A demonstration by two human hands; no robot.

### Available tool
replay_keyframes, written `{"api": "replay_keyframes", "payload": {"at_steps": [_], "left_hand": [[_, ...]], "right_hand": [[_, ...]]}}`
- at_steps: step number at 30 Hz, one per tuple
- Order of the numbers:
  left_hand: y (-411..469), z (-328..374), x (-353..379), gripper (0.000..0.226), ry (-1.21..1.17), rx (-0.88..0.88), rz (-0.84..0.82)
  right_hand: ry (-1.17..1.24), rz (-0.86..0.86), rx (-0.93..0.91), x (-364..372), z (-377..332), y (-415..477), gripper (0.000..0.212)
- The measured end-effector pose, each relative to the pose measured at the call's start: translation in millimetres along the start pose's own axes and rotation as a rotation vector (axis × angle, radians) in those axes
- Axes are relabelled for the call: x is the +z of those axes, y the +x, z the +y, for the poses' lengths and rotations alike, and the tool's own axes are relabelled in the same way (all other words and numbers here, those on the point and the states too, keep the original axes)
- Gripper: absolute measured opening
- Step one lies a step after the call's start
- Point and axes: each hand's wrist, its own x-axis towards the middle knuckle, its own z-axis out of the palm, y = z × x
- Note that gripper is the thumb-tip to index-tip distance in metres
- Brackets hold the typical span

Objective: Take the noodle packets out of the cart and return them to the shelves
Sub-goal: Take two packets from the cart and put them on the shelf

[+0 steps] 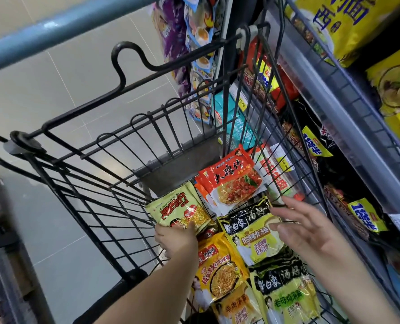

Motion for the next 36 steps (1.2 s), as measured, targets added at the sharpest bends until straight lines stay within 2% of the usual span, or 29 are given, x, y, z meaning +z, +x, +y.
{"api": "replay_keyframes", "payload": {"at_steps": [3,4,7,10,12,18,22,25,26,31,33,36], "left_hand": [[-2,4,-3,0.117,-0.042,-0.048,0.001],[-2,5,-4,0.111,-0.075,-0.082,-0.012],[-2,8,-7,0.080,-0.175,-0.161,-0.079],[-5,15,-10,0.090,-0.293,-0.188,-0.124],[-6,22,-14,0.090,-0.365,-0.164,-0.145],[-33,32,-49,0.073,-0.396,-0.064,-0.197],[-58,31,-80,0.087,-0.412,0.004,-0.295],[-75,39,-106,0.093,-0.393,0.066,-0.374],[-79,43,-115,0.089,-0.383,0.092,-0.411],[-91,65,-157,0.039,-0.428,0.178,-0.579],[-94,70,-170,0.035,-0.417,0.228,-0.583],[-94,72,-185,0.041,-0.405,0.276,-0.555]], "right_hand": [[0.007,0.014,0.014,-1,4,0,0.088],[0.013,0.021,0.015,-1,4,1,0.089],[0.039,0.022,0.034,-2,5,6,0.072],[0.000,0.010,0.026,-8,5,15,0.076],[-0.027,0.010,0.016,-10,4,23,0.079],[-0.119,0.004,0.025,-11,-5,55,0.068],[-0.228,-0.013,0.032,-2,-10,80,0.057],[-0.334,-0.026,0.046,6,-5,101,0.067],[-0.368,-0.018,0.058,9,-1,109,0.071],[-0.533,0.053,0.081,30,10,147,0.083],[-0.589,0.084,0.104,36,15,162,0.087],[-0.635,0.069,0.159,44,22,182,0.099]]}}
